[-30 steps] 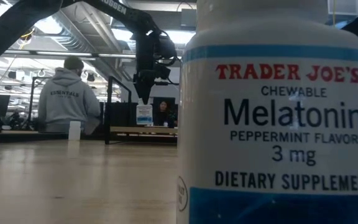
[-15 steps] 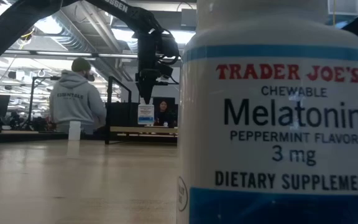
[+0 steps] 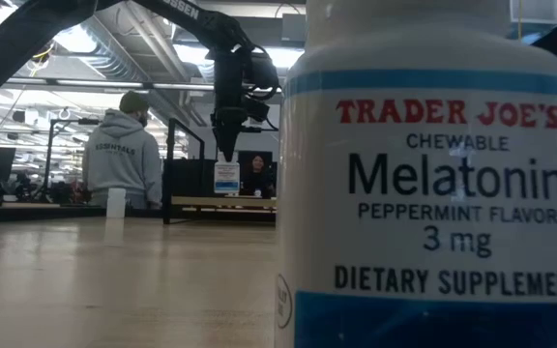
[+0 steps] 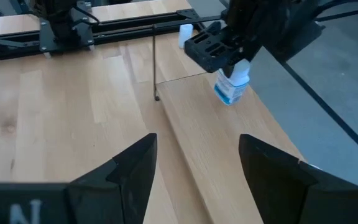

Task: Pick and place medicine bottles onto shelf by color
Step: Put the top white and blue pill bottle on the shelf

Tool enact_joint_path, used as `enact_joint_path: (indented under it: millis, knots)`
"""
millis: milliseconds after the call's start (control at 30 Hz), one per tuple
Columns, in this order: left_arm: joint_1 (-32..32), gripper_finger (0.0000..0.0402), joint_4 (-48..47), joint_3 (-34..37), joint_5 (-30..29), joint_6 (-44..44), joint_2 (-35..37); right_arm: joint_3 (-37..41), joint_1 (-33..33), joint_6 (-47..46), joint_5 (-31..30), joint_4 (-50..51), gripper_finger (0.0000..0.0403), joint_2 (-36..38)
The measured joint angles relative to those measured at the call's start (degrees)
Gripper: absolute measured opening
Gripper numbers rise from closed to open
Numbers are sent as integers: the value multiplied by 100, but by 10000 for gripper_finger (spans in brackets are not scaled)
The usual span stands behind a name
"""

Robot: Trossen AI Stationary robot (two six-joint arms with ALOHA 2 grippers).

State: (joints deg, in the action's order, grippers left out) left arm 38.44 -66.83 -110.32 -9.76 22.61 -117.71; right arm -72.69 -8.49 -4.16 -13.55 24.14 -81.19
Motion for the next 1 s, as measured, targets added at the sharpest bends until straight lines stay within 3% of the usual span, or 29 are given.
enact_joint_path:
  millis: [300, 1000]
  knots:
    - [0, 204, 0, 0, 0, 0, 0, 0, 0, 621, -45, -50, 229, 0]
    - [-2, 204, 0, 0, 66, 2, 2, 0, 0, 610, -37, -52, 229, 0]
